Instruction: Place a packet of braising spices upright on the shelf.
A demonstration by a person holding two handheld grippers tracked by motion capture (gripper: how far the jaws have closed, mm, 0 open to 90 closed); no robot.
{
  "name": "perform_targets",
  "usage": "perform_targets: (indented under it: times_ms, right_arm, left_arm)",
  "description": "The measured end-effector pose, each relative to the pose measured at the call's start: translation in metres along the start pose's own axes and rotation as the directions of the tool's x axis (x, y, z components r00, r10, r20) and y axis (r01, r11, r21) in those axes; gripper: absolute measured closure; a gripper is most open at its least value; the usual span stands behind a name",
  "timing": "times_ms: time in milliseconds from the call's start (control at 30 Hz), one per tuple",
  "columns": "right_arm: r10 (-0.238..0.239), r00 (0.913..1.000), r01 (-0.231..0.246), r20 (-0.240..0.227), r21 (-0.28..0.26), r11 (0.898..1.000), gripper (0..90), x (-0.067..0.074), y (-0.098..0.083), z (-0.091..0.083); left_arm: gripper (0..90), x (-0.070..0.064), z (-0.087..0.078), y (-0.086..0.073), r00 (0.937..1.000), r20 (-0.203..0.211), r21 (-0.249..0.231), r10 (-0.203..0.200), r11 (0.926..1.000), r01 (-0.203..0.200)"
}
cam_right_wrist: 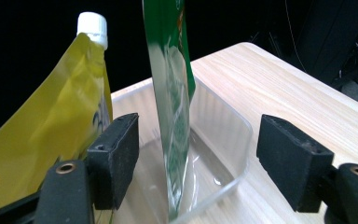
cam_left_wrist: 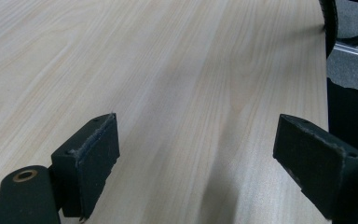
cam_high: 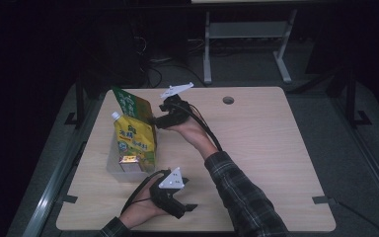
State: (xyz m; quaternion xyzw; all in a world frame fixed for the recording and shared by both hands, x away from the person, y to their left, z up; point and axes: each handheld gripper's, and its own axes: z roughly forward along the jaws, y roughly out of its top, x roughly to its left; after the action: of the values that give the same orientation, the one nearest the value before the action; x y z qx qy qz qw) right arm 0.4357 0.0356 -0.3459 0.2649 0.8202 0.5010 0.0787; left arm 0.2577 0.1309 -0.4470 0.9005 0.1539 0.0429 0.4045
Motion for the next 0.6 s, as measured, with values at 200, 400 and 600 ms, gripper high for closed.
perform_targets:
  times_ms: [200,400,600]
  right_arm:
    - [-0.002,1.0000,0.002,-0.001,0.006,1.000,29.6,-0.005,-0.012,-0.022]
    - [-0.010,0.9999,0.010,0.001,0.016,1.000,29.5,-0.009,-0.027,-0.042]
    - [0.001,0.9999,-0.001,0.016,0.026,1.000,29.2,-0.015,-0.049,-0.064]
  left_arm:
    - [13.6,0.001,-0.001,0.000,1.0000,0.000,0.003,-0.002,1.0000,0.002]
    - [14.1,0.001,-0.002,0.000,1.0000,0.000,0.004,-0.008,1.0000,0.008]
    - [14.1,0.003,-0.003,0.000,0.9999,-0.001,0.001,-0.015,0.9999,0.015]
